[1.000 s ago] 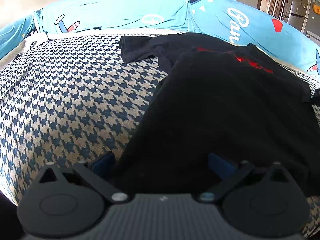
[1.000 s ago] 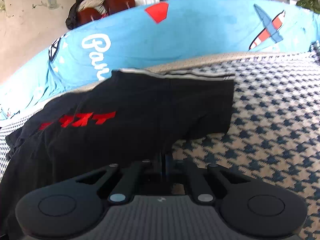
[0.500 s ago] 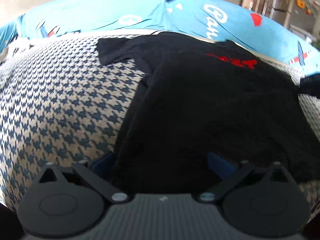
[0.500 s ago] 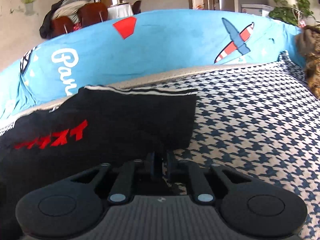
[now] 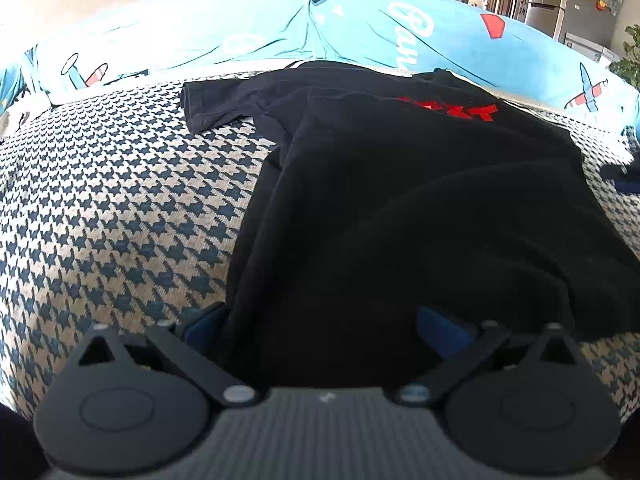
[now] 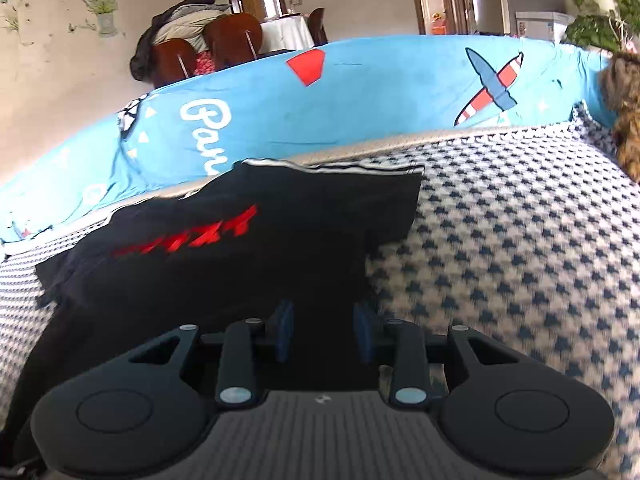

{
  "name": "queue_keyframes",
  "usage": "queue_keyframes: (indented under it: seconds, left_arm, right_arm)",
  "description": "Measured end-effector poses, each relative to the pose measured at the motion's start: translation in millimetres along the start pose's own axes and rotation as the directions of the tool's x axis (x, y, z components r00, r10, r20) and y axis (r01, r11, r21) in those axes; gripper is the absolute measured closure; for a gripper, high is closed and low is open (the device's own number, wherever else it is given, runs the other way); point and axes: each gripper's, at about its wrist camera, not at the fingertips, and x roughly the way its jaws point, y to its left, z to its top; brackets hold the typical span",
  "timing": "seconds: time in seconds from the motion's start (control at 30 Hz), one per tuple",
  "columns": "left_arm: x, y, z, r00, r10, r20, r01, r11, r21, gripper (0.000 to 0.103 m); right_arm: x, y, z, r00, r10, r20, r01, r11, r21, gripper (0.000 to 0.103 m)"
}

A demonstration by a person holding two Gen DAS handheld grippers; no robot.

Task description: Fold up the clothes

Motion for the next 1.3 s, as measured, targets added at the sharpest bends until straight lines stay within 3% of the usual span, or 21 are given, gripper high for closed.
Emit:
queue_keyframes:
  seconds: [0.43, 0.53, 0.9, 1.13, 1.3]
  left_arm:
    - [-14, 1, -7, 0.998, -0.061, 0.022, 0.060, 0.998, 0.006, 0.000]
    - [-17, -3, -11, 0.998, -0.061, 0.025, 0.060, 0.998, 0.021, 0.000]
    - [-22, -4, -17, 0.997, -0.069, 0.025, 0.069, 0.997, 0.022, 0.000]
    - [-21, -6, -18, 0.998, -0.066, 0.024, 0.065, 0.997, 0.029, 0.000]
    - [-21, -4, -18, 0.997, -0.073, 0.025, 0.073, 0.997, 0.017, 0.000]
  right_arm:
    - [-70, -1, -67, 0.996, 0.084, -0.004, -0.084, 0.996, -0.015, 0.062]
    - [-83, 1, -79, 0.995, 0.098, -0.004, -0.098, 0.995, -0.029, 0.056]
    - [-107, 6, -115, 0.998, 0.019, -0.056, -0.023, 0.997, -0.076, 0.053]
    - [-97, 6, -119, 0.991, -0.110, -0.070, 0.103, 0.990, -0.100, 0.053]
    - [-88, 9, -120, 0.984, -0.161, -0.077, 0.150, 0.981, -0.126, 0.053]
